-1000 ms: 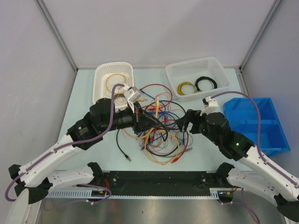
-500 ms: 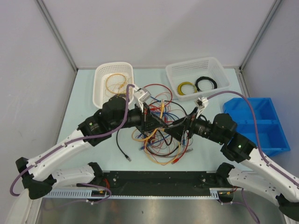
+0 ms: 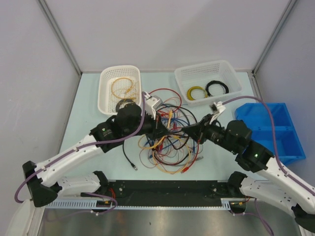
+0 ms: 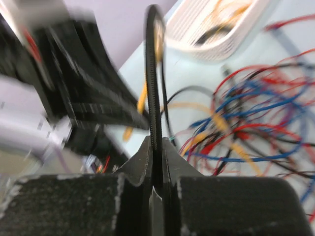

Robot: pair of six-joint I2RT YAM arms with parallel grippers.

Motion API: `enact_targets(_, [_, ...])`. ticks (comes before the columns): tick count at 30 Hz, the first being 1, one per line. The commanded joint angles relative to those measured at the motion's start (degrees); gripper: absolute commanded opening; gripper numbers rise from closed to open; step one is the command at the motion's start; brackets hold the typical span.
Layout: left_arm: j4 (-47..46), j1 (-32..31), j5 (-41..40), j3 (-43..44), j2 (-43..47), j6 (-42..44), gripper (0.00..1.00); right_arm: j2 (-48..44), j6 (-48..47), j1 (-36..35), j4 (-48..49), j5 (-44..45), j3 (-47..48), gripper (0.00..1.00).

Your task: Untangle the cables

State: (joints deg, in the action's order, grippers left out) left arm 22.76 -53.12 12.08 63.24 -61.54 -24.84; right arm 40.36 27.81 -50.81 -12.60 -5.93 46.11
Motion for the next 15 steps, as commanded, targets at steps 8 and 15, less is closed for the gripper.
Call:
enact_targets(8, [-3.7, 0.0, 0.1, -13.1, -5.1, -4.3, 0.0, -0.5, -1.4, 11.5, -4.9, 19.5, 16.3, 0.0])
enact_targets(15, [2.8, 0.5, -10.3, -16.2, -7.4, -7.3, 0.0, 7.0, -0.7, 15.7, -4.6, 14.7, 24.6, 0.0])
